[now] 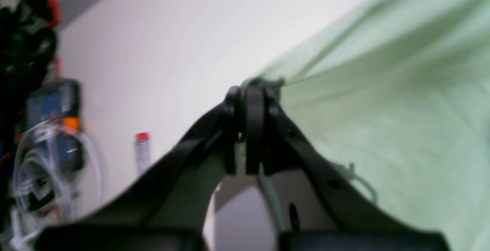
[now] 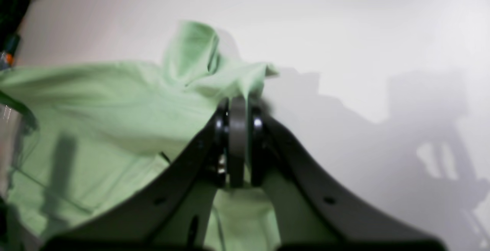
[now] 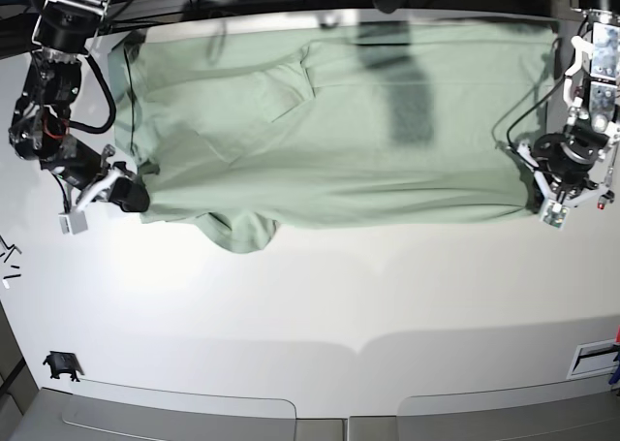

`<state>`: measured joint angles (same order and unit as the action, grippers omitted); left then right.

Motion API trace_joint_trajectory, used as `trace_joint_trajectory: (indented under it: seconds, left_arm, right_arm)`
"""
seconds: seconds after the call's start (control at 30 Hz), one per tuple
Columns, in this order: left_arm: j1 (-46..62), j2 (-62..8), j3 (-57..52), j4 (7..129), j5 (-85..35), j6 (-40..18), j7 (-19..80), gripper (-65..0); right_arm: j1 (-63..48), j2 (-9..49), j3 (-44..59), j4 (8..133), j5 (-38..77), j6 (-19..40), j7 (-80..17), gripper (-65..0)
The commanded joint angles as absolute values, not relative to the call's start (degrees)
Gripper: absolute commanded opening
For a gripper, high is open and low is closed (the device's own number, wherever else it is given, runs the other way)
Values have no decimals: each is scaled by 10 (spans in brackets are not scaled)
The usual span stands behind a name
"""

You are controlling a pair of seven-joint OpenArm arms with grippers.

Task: Fold the T-shirt properly
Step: 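Fold the shirt's hem half over toward the collar with both grippers, then hold the folded shirt edge with both grippers and adjust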

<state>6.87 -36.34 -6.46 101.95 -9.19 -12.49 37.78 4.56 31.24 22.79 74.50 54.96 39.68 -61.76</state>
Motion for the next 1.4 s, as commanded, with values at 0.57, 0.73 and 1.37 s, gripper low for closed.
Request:
trace_joint_trajectory:
  seconds: [0.57,0.73,1.37]
  left_arm:
    - [185,-375,-161,1062,-95,-119,400,-650]
    - [192,-375,-161,1072,-95,-120,442,-650]
    - [199,-368,-161,1075,-95,-120,505,-650]
  right_arm:
    - [-42,326,283,756,744,400,-756,-650]
    - [-76,326,283,756,744,400,-761,-650]
    - [-102,309,283,755,653,400,-752,-650]
